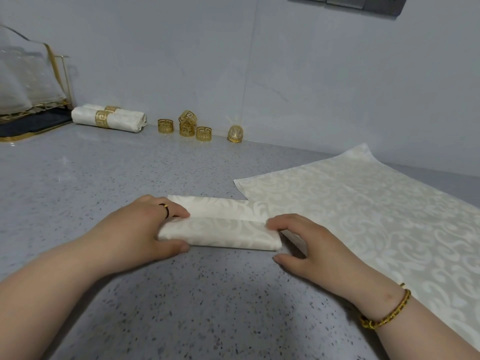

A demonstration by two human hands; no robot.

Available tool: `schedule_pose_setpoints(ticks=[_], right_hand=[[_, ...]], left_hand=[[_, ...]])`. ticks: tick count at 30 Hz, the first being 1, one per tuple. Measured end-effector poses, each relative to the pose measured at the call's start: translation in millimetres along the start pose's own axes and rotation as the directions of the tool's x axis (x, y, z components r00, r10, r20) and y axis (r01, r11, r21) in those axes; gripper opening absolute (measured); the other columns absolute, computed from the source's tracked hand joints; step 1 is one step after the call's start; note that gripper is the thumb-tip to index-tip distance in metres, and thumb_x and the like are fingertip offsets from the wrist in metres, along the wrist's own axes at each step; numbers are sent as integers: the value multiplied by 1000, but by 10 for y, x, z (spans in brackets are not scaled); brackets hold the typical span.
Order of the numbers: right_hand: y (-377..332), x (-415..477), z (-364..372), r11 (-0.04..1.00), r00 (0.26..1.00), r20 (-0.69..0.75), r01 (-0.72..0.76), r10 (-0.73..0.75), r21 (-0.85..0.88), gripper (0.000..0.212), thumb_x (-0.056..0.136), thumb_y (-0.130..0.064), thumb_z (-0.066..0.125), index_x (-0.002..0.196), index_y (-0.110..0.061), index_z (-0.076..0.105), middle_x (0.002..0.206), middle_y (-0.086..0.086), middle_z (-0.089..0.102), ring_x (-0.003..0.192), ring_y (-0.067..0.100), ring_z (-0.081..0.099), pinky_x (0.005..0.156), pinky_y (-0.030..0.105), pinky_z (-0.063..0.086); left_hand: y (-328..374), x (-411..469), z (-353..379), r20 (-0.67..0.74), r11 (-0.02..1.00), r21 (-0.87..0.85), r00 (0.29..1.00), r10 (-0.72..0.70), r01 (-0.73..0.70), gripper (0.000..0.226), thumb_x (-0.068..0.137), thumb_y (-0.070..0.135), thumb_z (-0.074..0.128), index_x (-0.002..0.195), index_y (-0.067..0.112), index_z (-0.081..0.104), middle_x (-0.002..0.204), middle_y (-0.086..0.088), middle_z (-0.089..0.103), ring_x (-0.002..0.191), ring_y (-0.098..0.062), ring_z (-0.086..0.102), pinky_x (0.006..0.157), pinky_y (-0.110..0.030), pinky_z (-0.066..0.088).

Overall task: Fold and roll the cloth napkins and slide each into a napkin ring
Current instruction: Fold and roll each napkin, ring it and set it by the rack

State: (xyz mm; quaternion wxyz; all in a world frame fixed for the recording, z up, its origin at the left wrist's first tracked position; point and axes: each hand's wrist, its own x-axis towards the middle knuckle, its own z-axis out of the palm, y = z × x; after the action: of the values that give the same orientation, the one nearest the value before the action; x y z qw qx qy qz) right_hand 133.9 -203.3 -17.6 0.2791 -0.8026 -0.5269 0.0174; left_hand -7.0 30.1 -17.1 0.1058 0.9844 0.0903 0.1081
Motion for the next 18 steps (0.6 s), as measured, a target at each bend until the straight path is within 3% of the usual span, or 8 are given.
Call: schedule_pose_setpoints(ticks=[4,7,9,11,13,16,18], right_hand=[[2,19,77,1000,997,-73,24,-25,-16,37,81,-12,61,118,-13,57,113,-16,49,111,-6,38,94,-2,28],[10,14,102,999,996,-81,43,-44,-12,40,75,-20,53,114,-12,60,111,-17,51,110,-5,42,93,-1,30],[14,3,93,999,997,-71,23,-20,40,34,79,-18,58,113,-16,60,111,-18,54,109,-3,46,93,2,34],[7,1,77,989,998,-43,-40,46,140,28,84,-13,61,109,-25,60,108,-15,62,103,0,54,92,10,41],[-15,14,71,970,994,-18,-100,107,223,24,87,-14,58,102,-32,59,101,-9,65,94,4,57,84,13,43],[-59,22,79,952,992,-24,-116,128,282,15,87,-25,53,93,-37,57,95,-2,65,87,9,56,75,12,41],[-79,17,86,944,990,-19,-125,138,307,18,89,-20,52,91,-38,57,94,1,65,86,11,56,73,13,41]], left_hand=[[6,-12,-14,-34,999,-21,999,-36,35,42,75,57,58,112,42,48,96,29,42,95,4,38,68,0,28],[11,-54,-75,-22,999,-50,1000,-16,15,50,47,75,39,92,52,41,91,34,46,84,8,45,65,-1,31],[-8,-98,-105,-19,995,-91,999,-40,38,51,38,75,32,82,52,43,88,32,53,82,11,49,65,-4,35],[-27,-115,-127,-8,971,-223,996,-85,81,47,39,72,42,79,49,55,82,26,63,80,6,56,65,-8,39],[-39,-110,-146,22,938,-332,995,-95,97,36,48,62,53,81,51,61,82,31,62,81,8,57,65,-13,42],[-55,-100,-167,67,916,-389,995,-77,97,39,45,65,48,83,60,55,78,25,65,74,2,60,65,-20,45],[-66,-102,-176,84,902,-420,994,-70,99,46,40,68,44,83,58,57,76,20,67,72,-3,62,67,-22,48]])
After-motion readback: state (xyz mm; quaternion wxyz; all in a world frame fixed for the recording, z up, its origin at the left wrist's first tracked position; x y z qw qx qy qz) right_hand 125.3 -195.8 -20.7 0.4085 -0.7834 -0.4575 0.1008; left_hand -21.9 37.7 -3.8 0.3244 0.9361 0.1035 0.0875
